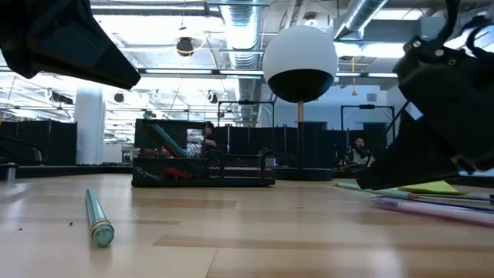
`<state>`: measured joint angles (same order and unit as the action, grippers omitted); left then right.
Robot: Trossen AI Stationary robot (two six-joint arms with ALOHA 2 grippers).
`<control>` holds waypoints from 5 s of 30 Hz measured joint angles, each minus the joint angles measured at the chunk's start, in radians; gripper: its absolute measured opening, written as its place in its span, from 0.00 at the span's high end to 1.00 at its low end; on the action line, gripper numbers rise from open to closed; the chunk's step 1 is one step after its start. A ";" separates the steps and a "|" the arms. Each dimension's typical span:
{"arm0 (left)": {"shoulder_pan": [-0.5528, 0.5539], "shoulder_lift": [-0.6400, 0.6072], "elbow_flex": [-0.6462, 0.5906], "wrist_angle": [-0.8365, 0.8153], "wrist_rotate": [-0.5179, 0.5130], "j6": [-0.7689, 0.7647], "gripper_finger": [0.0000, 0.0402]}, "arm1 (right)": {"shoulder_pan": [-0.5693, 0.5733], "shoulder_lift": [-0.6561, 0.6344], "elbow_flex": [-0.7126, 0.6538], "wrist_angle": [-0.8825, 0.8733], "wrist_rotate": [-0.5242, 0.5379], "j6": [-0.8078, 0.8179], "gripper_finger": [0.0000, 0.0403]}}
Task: Pick and place office supplies into organizer
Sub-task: Adjust the right blue pencil, then put the black scissors into the black desk organizer
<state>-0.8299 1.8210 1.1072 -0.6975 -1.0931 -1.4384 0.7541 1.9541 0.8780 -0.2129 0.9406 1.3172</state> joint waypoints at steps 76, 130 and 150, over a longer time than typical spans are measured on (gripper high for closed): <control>0.001 0.001 0.000 0.019 0.013 0.000 0.84 | -0.187 0.063 0.076 -0.156 -0.061 0.246 0.67; -0.008 0.039 0.024 0.031 0.041 0.266 0.84 | -0.001 -0.083 0.138 0.319 0.343 -0.377 0.67; -0.103 -0.088 0.021 -0.360 -0.091 0.003 0.84 | -0.169 0.100 0.380 0.372 0.572 -0.499 0.67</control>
<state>-0.9331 1.7329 1.1282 -1.0573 -1.1846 -1.4353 0.5850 2.0537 1.2576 0.1594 1.5129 0.8179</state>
